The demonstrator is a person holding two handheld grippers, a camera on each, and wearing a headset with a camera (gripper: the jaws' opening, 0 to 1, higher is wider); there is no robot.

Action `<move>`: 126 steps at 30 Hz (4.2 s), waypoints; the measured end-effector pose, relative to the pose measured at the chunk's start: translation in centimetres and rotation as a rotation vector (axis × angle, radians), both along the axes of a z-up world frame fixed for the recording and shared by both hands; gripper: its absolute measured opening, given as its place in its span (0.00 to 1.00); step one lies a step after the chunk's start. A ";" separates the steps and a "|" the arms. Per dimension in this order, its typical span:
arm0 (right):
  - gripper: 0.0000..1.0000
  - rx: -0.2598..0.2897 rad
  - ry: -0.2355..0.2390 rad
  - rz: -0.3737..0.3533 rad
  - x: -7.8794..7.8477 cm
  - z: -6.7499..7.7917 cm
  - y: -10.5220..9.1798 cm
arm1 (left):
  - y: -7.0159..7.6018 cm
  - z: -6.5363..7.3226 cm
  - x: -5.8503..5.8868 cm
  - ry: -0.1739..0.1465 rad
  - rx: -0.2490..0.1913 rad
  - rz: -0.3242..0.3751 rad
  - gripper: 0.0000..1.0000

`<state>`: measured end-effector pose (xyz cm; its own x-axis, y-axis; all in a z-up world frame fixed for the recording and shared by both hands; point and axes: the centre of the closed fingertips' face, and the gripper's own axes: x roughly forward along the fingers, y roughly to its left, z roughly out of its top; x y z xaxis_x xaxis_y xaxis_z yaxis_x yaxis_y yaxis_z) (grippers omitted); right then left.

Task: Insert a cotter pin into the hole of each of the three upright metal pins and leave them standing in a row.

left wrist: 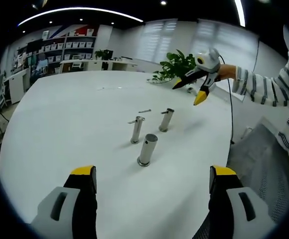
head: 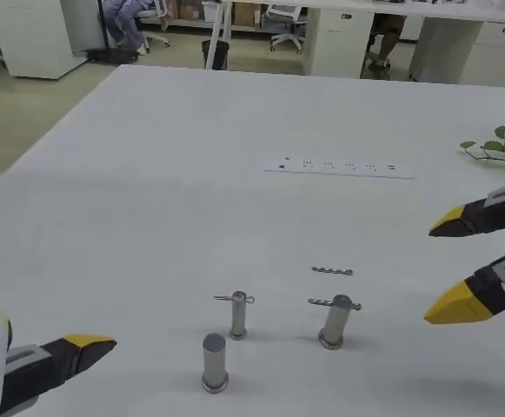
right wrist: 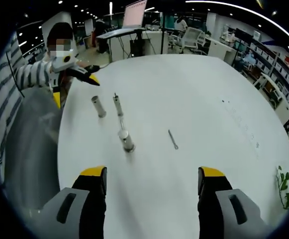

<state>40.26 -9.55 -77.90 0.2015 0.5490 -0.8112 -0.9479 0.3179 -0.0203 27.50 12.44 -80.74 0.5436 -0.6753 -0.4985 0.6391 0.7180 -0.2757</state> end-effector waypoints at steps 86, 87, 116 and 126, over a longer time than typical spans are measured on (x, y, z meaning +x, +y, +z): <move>0.03 -0.234 0.006 0.079 6.2 -9.0 5.6 | -0.9 -1.3 -0.8 0.049 0.028 -0.007 0.82; 0.03 -0.230 0.005 0.078 6.3 -9.0 5.6 | -1.0 -1.3 -0.9 0.053 0.025 -0.010 0.82; 0.02 -0.137 -0.124 0.056 6.0 -5.1 6.5 | -0.9 -0.3 0.1 0.005 -0.017 0.048 0.85; 0.02 -0.104 -0.182 0.056 4.7 -2.5 6.0 | -0.6 0.6 0.8 -0.047 -0.006 0.056 0.78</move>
<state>44.98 -3.54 -80.36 0.3213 0.4787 -0.8171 -0.9417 0.2526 -0.2223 28.30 11.87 -80.11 0.6033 -0.6458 -0.4679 0.6104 0.7515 -0.2503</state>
